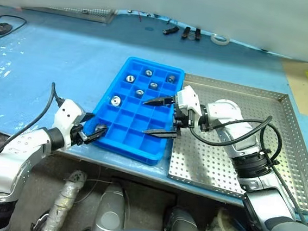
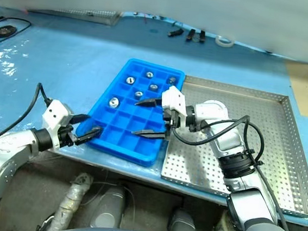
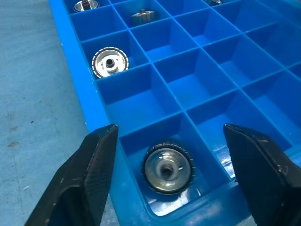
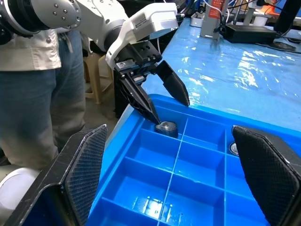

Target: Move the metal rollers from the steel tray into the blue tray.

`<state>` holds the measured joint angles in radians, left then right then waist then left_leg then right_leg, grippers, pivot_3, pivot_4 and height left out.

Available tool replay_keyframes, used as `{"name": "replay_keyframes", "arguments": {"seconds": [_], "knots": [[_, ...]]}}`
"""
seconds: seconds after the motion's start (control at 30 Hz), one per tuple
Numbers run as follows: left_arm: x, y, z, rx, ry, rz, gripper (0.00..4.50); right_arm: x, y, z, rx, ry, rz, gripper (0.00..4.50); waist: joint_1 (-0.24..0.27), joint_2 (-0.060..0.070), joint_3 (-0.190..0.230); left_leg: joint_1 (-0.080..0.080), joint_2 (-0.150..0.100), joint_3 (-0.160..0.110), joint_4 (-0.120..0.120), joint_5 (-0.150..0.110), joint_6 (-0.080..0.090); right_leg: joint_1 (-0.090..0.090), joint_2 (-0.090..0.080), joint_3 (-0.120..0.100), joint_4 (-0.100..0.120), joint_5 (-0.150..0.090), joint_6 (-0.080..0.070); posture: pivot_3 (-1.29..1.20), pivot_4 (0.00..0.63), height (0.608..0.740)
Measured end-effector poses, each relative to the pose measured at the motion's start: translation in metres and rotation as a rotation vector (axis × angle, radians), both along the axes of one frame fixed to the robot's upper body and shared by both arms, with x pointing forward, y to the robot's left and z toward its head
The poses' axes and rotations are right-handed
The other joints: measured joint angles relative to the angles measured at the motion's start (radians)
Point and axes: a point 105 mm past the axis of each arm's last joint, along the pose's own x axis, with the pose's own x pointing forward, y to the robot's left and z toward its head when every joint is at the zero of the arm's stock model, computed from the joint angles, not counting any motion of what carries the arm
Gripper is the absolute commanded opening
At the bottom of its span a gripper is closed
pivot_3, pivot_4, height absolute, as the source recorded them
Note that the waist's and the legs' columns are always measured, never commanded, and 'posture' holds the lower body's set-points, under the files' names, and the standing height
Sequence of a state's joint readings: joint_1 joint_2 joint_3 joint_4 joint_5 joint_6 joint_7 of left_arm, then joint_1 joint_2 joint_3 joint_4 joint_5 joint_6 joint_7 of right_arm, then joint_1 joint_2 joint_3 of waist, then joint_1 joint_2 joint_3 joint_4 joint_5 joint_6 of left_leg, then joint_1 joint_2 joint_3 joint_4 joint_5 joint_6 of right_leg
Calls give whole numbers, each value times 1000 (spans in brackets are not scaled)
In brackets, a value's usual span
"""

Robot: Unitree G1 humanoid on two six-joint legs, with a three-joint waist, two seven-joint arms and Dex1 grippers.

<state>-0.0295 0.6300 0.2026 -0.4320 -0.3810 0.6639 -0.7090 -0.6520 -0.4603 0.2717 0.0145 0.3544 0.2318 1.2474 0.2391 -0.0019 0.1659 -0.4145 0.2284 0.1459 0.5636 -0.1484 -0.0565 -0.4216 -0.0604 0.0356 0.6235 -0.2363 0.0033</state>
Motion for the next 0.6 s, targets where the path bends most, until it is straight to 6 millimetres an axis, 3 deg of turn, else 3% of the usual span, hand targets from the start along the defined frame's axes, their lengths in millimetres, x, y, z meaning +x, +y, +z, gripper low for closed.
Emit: {"name": "replay_keyframes", "arguments": {"seconds": [0.3, 0.43, 0.6], "knots": [[27, -27, 45, -78, -110, -137, 3598, 0, -10, 4, 12, -25, -76, 4500, -10, 0, 0, 0, -1, 0, 1, 3, -2, 0, 0, 1, 1, 0, 0, 227, 150, 740], [42, -45, 38, -78, -82, -203, 3598, 4, -22, 10, 29, -40, -171, 4500, -31, 0, 0, -1, -1, 0, 1, 3, -2, 0, 0, 1, 1, 2, 4, 107, 150, 740], [73, -85, 37, -68, -106, -322, 3598, 4, -49, 8, 46, -52, -347, 4500, -54, 0, 0, -1, -2, 0, 2, 4, -2, 1, 0, 1, 1, 3, 5, -38, 150, 740]]}}
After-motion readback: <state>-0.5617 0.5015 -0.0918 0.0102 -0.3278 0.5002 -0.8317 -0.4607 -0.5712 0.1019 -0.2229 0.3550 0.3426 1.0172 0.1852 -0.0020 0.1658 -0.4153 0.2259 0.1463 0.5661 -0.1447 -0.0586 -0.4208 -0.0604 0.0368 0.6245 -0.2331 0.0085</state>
